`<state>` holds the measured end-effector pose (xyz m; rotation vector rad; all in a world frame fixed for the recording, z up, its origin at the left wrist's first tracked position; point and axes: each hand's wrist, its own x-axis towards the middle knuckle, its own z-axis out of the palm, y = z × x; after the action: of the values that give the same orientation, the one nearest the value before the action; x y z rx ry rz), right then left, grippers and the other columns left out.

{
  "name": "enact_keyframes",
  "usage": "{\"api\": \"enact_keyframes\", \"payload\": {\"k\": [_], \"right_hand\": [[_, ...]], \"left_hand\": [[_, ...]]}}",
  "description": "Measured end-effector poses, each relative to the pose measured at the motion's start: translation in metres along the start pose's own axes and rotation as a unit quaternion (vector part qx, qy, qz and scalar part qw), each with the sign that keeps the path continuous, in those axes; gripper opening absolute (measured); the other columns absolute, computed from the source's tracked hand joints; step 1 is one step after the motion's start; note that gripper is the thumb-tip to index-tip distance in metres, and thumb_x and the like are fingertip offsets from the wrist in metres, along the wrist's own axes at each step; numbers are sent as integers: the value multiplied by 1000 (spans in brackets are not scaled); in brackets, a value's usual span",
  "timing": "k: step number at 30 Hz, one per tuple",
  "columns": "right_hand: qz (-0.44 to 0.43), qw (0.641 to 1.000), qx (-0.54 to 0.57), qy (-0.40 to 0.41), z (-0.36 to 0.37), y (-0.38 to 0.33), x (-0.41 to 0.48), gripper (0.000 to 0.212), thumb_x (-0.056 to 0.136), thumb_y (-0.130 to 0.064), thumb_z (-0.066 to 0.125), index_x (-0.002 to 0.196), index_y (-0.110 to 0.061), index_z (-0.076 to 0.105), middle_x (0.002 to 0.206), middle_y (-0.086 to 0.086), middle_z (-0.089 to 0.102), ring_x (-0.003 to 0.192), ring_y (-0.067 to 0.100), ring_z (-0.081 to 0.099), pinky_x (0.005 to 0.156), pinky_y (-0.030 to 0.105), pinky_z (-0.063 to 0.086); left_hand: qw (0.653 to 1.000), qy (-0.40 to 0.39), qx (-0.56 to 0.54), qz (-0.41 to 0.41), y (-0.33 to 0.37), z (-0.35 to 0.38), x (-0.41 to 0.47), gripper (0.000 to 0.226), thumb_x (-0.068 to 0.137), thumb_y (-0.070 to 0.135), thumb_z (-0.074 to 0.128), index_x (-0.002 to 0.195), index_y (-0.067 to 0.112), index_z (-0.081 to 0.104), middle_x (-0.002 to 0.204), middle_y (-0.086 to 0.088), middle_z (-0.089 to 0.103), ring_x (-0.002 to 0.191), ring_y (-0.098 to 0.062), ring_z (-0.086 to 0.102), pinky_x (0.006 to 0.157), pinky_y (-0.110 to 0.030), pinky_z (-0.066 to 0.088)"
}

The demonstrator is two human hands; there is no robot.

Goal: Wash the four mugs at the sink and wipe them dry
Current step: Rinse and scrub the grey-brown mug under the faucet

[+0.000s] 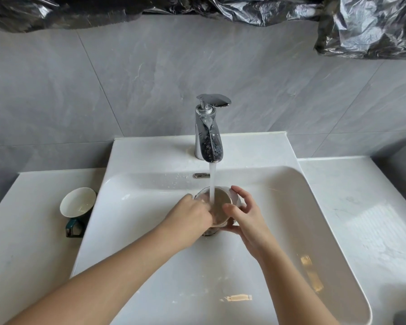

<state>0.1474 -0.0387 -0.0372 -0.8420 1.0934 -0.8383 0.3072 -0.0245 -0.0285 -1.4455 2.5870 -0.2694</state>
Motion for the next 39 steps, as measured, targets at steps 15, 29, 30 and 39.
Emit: {"api": "enact_keyframes", "payload": {"k": [15,29,30,39], "right_hand": [[-25,1000,13,13,4,2,-5,72,69,-18,66,138,-27,49,110,16,62,79,17,68,72,35,59],[9,999,46,1,9,3,-7,66,73,-28,65,137,-27,49,99,6,69,76,13,66,65,27,54],[11,999,46,3,7,3,-7,64,72,-27,64,135,-27,51,98,6,69,75,13,65,62,26,53],[-3,999,-31,-12,5,5,-2,65,70,-35,67,134,-35,52,96,-3,73,76,12,67,74,36,56]], "left_hand": [[990,18,-136,-21,10,-16,-7,47,75,49,69,118,30,61,116,3,65,115,-21,55,89,-37,48],[980,-6,-163,-117,25,-34,8,29,98,36,40,115,25,61,104,-1,68,100,-27,63,72,-32,42],[977,9,-186,-101,26,-35,6,30,97,40,41,114,26,60,106,0,68,100,-26,63,75,-33,44],[997,-72,21,25,-7,-22,2,29,70,10,66,95,26,69,107,1,67,111,-23,57,71,-29,49]]}}
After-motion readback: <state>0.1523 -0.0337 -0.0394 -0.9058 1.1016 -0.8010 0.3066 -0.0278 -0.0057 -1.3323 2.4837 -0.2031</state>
